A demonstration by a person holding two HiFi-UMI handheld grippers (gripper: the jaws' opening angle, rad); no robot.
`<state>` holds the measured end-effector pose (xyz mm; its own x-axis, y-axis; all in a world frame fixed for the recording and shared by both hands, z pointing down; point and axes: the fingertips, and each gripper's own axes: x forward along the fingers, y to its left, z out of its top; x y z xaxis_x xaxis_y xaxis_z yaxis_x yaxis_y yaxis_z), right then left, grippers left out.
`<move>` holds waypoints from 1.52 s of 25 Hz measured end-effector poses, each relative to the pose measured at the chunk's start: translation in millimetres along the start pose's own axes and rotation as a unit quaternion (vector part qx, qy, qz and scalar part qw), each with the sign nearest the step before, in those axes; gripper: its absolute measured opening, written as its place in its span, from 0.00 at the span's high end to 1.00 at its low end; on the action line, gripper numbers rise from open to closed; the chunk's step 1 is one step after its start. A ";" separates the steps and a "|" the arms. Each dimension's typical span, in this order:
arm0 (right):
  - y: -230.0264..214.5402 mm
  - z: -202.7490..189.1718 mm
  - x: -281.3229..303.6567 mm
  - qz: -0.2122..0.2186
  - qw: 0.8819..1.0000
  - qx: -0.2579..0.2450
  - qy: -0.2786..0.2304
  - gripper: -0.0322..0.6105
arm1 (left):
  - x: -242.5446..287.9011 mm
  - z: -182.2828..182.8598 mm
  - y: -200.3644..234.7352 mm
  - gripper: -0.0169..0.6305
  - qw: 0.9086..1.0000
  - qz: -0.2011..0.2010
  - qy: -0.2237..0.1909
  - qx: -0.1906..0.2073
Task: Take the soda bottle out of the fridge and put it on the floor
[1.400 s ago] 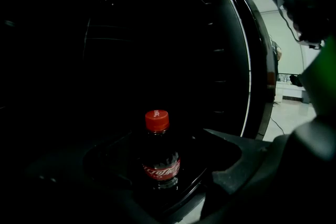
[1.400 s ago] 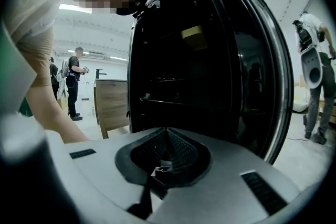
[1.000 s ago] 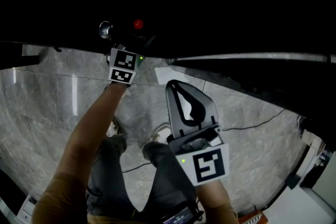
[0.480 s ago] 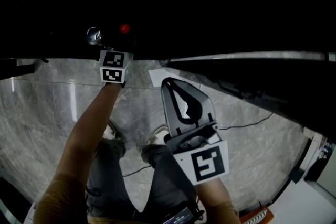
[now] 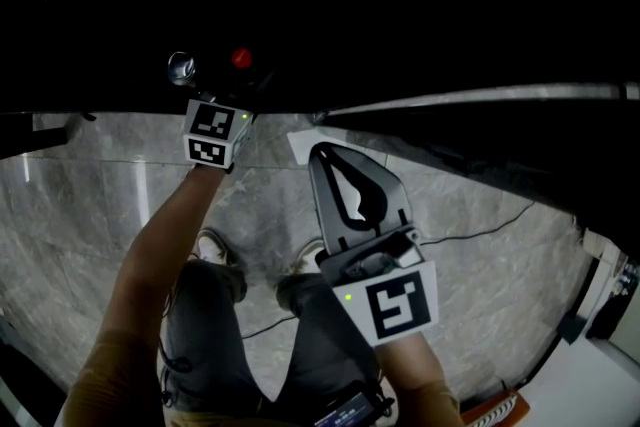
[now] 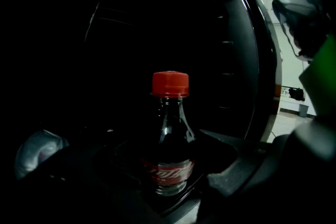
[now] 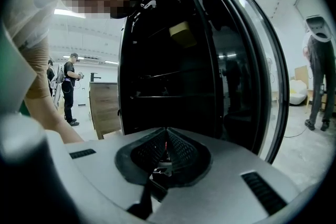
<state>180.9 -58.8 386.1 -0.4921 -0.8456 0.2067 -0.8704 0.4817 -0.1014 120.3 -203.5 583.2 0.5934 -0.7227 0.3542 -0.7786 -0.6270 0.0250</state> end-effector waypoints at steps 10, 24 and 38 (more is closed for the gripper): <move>11.8 -32.5 13.4 0.013 0.999 -0.031 0.015 0.95 | -58.7 34.3 -41.7 0.50 0.993 -0.097 -0.067 0.017; 3.6 -72.3 44.1 0.018 0.997 -0.078 -0.016 0.95 | -113.3 0.6 -66.4 0.50 0.974 -0.219 -0.047 0.043; 38.6 -128.5 86.7 0.069 0.990 -0.120 -0.020 0.95 | -121.4 -101.6 -62.0 0.50 0.965 -0.245 -0.038 0.086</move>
<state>106.4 -84.0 525.2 -0.6110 -0.7736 0.1676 -0.7684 0.6306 0.1093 75.7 -47.4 633.6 0.9006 -0.3416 0.2685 -0.3584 -0.9334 0.0145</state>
